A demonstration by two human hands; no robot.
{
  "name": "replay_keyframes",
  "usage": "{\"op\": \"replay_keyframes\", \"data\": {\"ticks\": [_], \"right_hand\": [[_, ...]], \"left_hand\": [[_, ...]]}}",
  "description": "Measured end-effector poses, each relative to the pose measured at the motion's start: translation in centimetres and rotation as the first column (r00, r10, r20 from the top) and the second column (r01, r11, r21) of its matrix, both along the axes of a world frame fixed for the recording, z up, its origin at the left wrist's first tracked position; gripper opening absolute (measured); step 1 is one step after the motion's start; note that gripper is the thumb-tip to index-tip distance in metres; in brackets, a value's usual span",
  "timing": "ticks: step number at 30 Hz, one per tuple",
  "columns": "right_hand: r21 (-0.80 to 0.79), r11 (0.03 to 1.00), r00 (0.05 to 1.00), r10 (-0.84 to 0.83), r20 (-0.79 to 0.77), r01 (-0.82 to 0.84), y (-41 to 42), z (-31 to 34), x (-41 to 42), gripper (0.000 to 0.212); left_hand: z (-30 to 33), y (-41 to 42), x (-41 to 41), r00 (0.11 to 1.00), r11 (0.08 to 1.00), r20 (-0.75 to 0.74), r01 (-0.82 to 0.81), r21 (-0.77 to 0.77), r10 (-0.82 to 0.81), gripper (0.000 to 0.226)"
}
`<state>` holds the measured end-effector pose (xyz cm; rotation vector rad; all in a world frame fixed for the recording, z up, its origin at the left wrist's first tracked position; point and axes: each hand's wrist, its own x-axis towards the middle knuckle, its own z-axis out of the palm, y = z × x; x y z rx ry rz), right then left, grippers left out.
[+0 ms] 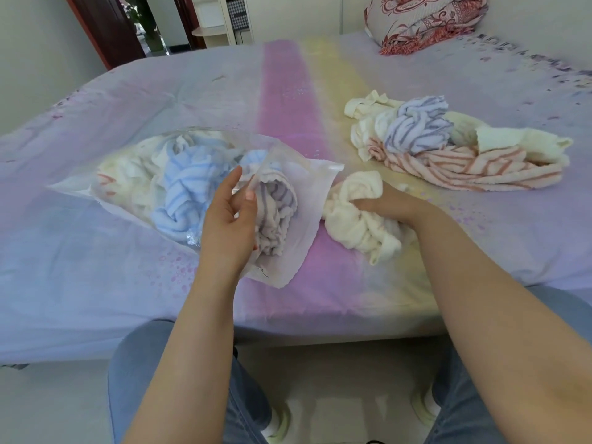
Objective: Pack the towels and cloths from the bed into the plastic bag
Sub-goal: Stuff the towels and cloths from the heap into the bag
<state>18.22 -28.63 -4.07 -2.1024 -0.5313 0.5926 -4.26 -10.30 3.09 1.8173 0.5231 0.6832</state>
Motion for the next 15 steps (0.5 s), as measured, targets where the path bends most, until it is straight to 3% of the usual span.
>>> {"op": "replay_keyframes", "data": {"ticks": [3,6,9,10,12,15], "right_hand": [[-0.11,0.992,0.996,0.06,0.067,-0.053,0.1,0.6,-1.8,0.085],[-0.2,0.979,0.985,0.064,0.157,-0.032,0.1,0.6,-6.0,0.083],[-0.383,0.919,0.855,0.126,0.504,0.09,-0.4,0.0,-10.1,0.085],[-0.417,0.906,0.817,0.185,0.546,0.073,-0.6,-0.4,-10.8,0.089],[-0.403,0.913,0.825,0.278,0.493,-0.067,-1.4,-0.8,-11.3,0.093],[-0.251,0.928,0.897,0.341,0.281,-0.274,-2.3,-0.5,-11.3,0.091]], "left_hand": [[0.3,0.2,0.3,1.0,1.0,-0.006,-0.025,0.017,0.025,0.036],[0.8,0.5,0.4,0.999,0.988,-0.014,-0.047,0.147,0.049,0.031],[1.6,0.8,0.4,0.991,0.932,-0.061,-0.093,0.351,0.122,0.031],[1.9,0.9,0.5,0.99,0.915,-0.06,-0.092,0.393,0.125,0.032],[2.4,1.3,0.9,0.992,0.879,-0.051,-0.076,0.471,0.113,0.033],[2.7,1.9,1.9,0.993,0.809,-0.037,-0.07,0.584,0.112,0.032]]}}
